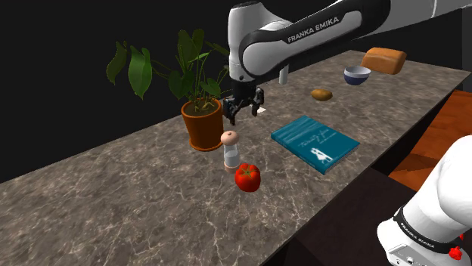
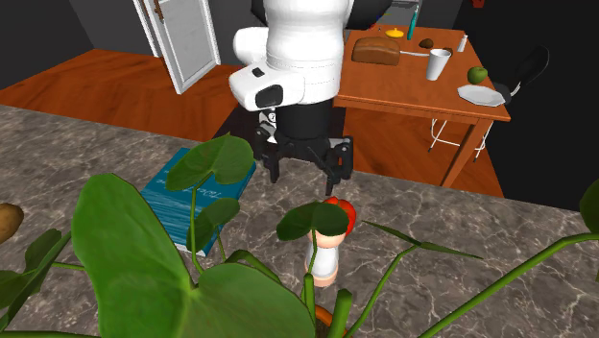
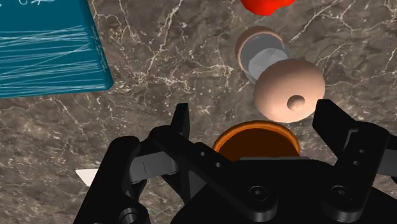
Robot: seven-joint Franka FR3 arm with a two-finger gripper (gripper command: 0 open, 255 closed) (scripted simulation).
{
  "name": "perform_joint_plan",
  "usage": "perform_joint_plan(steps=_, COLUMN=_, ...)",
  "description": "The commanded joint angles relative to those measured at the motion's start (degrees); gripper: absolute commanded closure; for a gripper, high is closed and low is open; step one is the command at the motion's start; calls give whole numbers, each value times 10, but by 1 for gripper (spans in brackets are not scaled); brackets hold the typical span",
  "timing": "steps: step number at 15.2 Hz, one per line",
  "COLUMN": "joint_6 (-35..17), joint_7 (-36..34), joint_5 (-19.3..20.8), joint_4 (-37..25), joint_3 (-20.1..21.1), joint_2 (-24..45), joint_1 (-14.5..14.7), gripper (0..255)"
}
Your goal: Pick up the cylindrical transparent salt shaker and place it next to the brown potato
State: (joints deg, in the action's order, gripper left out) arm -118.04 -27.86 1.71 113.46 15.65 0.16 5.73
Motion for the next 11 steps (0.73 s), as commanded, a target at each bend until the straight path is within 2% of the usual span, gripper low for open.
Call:
perform_joint_plan(steps=1, joint_6=-4, joint_7=-23, joint_5=14, joint_4=-36, joint_3=7, joint_2=45, joint_1=7, gripper=0)
perform_joint_plan(steps=5, joint_6=-2, joint_7=-60, joint_5=41, joint_4=-106, joint_3=13, joint_2=125, joint_1=26, gripper=0)
perform_joint_plan(steps=11, joint_6=-42, joint_7=-65, joint_5=49, joint_4=-84, joint_3=10, joint_2=143, joint_1=28, gripper=0)
